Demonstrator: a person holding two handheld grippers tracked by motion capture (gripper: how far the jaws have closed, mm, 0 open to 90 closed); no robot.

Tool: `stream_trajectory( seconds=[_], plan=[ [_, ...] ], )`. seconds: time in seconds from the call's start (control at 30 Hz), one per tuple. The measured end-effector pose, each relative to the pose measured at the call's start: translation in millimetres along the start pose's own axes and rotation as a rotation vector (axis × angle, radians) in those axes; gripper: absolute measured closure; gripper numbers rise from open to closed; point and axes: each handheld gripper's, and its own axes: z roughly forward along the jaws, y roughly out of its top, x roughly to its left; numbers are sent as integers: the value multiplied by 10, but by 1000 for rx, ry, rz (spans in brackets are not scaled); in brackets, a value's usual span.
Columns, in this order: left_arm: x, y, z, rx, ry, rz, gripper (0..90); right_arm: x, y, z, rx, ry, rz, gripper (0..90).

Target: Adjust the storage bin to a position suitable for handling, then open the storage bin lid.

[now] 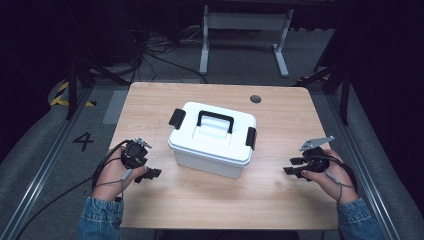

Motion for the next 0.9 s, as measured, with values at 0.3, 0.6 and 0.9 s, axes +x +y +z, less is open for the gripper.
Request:
stream_trajectory(
  seconds=[0.3,0.6,0.9],
  plan=[
    [-18,-10,-26,-6,-3,4,269,71,65,-103,-24,-19,-8,494],
    [-10,-14,-48,-9,2,1,268,182,212,-185,-65,8,-37,493],
    [-18,-19,-38,-4,1,16,268,294,411,-313,-102,58,-63,496]
  ],
)
